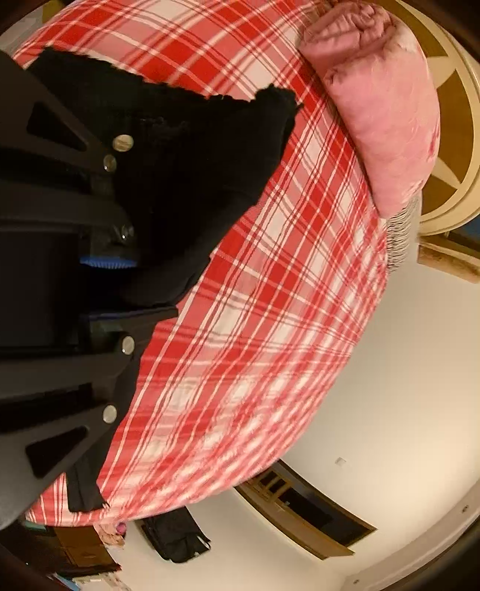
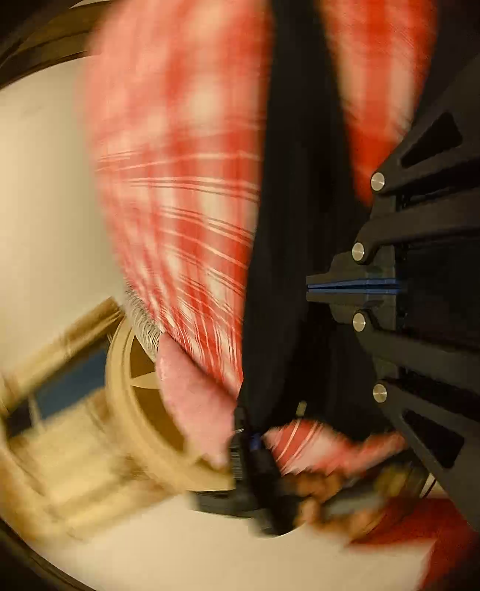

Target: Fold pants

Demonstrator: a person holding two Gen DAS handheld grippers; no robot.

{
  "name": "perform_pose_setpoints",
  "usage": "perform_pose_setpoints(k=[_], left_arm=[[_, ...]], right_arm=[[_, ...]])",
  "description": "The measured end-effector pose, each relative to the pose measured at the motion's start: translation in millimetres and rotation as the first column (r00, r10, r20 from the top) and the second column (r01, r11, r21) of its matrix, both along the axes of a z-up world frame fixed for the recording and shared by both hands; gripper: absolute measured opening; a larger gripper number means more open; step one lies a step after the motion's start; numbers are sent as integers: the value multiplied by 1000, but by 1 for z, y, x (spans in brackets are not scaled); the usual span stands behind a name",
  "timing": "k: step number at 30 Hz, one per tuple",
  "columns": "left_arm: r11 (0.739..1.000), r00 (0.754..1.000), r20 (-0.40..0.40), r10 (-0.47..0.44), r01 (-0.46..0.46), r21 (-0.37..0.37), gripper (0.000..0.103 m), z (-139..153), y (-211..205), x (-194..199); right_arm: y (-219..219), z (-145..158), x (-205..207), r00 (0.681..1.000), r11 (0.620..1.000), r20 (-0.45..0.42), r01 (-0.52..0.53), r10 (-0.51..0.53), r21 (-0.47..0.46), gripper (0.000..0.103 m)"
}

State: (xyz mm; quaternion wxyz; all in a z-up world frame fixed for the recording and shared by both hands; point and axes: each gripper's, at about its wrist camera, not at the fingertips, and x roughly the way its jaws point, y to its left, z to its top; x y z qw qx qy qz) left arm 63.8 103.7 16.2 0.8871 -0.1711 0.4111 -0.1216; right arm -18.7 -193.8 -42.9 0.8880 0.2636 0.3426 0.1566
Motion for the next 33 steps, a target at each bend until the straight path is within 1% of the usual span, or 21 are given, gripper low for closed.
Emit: perform_pose_setpoints(k=[1,2,3,4,7,9,11,12,13,14,17,19,20,21,22,23,24,26,28,31,33], left_arm=[[1000,1000,7,4,-4,-11,18,2,1,-4],[1000,1000,16,6,-6,-24,18,6,3,-10],[999,1000,21,6,-5,-38,18,9,4,-13],[999,1000,26,6,-5,-50,18,11,5,-16],[997,999,45,-2,6,-78,18,22,7,-24],[995,999,47,-10,15,-102,18,28,10,-28],[993,999,40,-13,18,-114,18,29,12,-32],[993,999,38,-14,19,-118,18,29,12,-33],[993,999,37,-15,19,-119,18,29,13,-33],[993,999,33,-14,18,-119,18,29,13,-35],[989,1000,21,-13,16,-145,18,28,18,-39],[989,999,33,-10,15,-147,18,32,22,-41],[991,999,47,-6,12,-133,16,34,24,-43],[993,998,57,0,6,-118,14,36,26,-43],[993,998,58,1,6,-118,14,36,27,-43],[993,999,51,-2,8,-118,14,34,27,-40],[994,999,49,-3,8,-109,14,32,26,-37],[997,999,32,1,2,-80,14,21,23,-30],[997,1000,2,2,-2,-71,14,8,20,-24],[996,999,-36,3,-6,-89,14,-10,20,-22],[996,999,-38,1,-4,-93,14,-11,22,-26]], right_arm=[[-3,-11,-2,999,993,-38,-1,5,118,20],[-4,-23,-4,997,973,-74,-2,20,229,35],[-2,-32,-4,995,956,-95,4,25,294,67],[-1,-39,-6,995,936,-96,24,10,352,84],[0,-44,-3,998,897,-65,42,-15,440,84],[-2,-47,5,997,883,-61,72,-49,464,84],[1,-59,18,997,856,-74,52,-15,514,82],[5,-66,25,996,835,-93,45,8,548,79],[9,-71,31,995,812,-96,34,27,583,79],[13,-74,33,994,801,-96,24,43,598,79],[22,-85,47,991,798,-129,57,26,600,79],[14,-85,57,993,796,-119,88,-21,599,71],[5,-80,60,993,802,-102,108,-58,588,67],[-5,-76,62,991,806,-94,131,-94,578,56],[-13,-73,64,989,804,-89,149,-119,575,39],[-23,-71,68,984,809,-100,176,-145,561,25],[-30,-69,72,981,820,-116,196,-158,539,3],[-38,-61,75,980,836,-103,197,-168,512,3],[-39,-44,68,983,860,-53,179,-175,477,3],[-34,-13,55,987,902,20,138,-160,410,3],[-28,3,42,989,926,60,103,-134,363,3]])
